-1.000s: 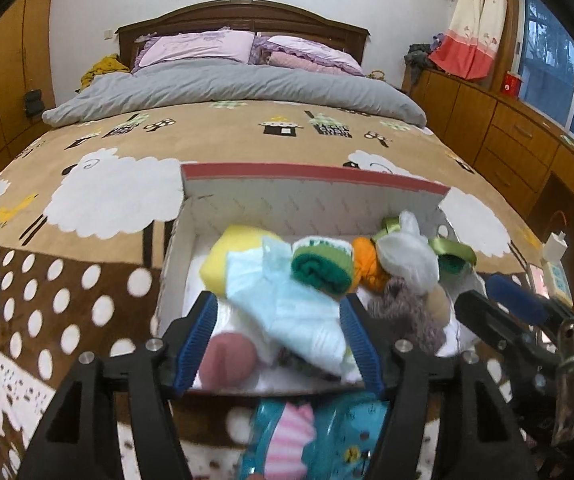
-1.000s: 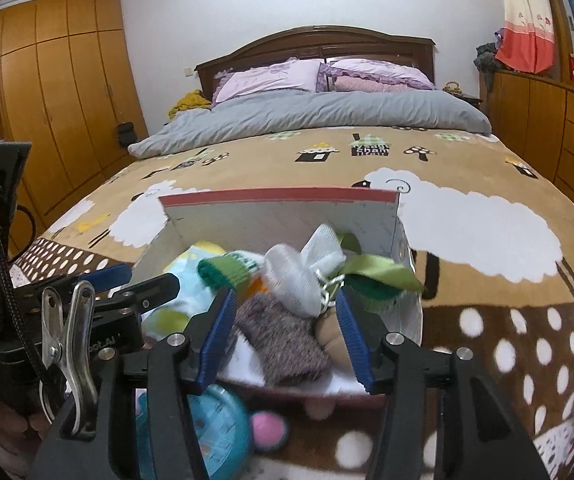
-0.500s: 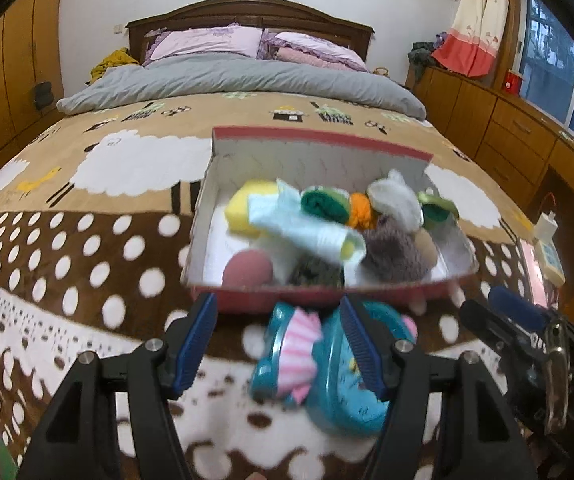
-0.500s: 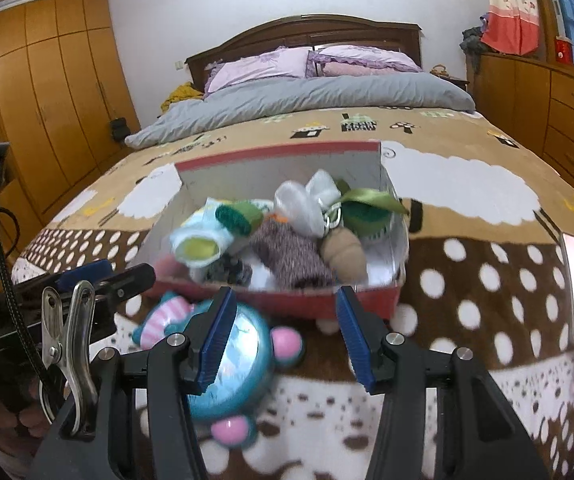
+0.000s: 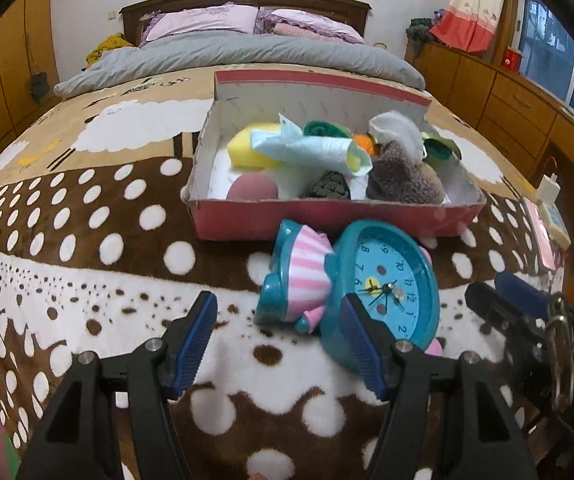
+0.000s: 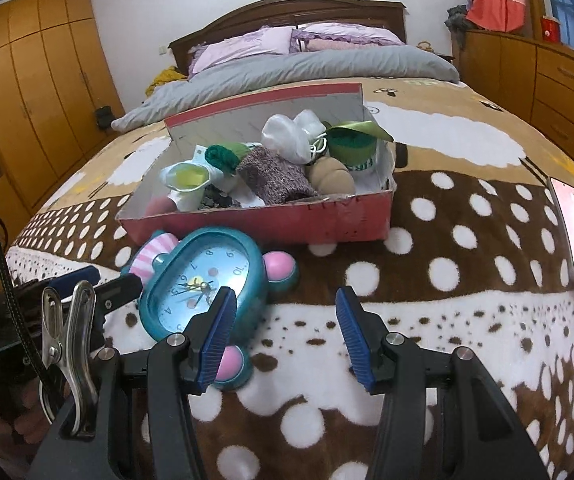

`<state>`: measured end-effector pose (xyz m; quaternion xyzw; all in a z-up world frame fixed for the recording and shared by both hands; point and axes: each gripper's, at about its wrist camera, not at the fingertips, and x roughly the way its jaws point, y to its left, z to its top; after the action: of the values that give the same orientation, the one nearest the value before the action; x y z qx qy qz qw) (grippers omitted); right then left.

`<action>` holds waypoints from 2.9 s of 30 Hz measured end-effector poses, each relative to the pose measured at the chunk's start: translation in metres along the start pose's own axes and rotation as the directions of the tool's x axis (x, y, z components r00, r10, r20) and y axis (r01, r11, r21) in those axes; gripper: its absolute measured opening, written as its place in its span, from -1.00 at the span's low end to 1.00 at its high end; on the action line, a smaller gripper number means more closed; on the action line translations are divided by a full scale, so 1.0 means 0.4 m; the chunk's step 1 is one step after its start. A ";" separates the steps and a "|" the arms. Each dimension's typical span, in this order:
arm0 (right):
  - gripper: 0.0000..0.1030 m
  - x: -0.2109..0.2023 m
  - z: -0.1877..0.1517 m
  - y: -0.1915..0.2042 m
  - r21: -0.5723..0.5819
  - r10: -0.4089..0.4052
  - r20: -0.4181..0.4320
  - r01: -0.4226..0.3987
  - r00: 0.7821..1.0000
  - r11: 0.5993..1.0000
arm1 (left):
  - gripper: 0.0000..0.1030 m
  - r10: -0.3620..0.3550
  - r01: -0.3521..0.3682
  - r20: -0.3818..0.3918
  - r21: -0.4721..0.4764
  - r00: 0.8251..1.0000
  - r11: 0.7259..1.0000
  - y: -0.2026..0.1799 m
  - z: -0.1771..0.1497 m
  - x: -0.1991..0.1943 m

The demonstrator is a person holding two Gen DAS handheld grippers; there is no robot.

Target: Organize soft objects

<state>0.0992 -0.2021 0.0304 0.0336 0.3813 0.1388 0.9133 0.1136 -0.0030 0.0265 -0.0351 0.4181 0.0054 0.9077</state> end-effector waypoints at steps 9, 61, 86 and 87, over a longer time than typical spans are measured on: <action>0.03 0.009 -0.005 0.007 -0.011 -0.005 -0.007 0.005 1.000 1.000 | 0.31 0.012 -0.012 0.009 0.016 1.000 1.000 -0.006 0.004 -0.002; 0.03 0.007 -0.007 0.017 -0.013 -0.004 -0.011 0.004 1.000 1.000 | 0.31 0.017 -0.017 0.020 0.025 1.000 1.000 -0.010 0.000 -0.004; 0.03 0.016 -0.012 0.016 -0.007 -0.004 -0.021 0.003 1.000 1.000 | 0.31 0.010 -0.011 0.025 0.024 1.000 1.000 -0.009 -0.003 -0.010; 0.03 0.016 -0.012 0.017 -0.008 -0.004 -0.020 0.004 1.000 1.000 | 0.31 0.011 -0.011 0.024 0.023 1.000 1.000 -0.008 -0.003 -0.010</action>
<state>0.0986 -0.1941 0.0238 0.0277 0.3900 0.1388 0.9099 0.1102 -0.0062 0.0291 -0.0222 0.4074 0.0060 0.9129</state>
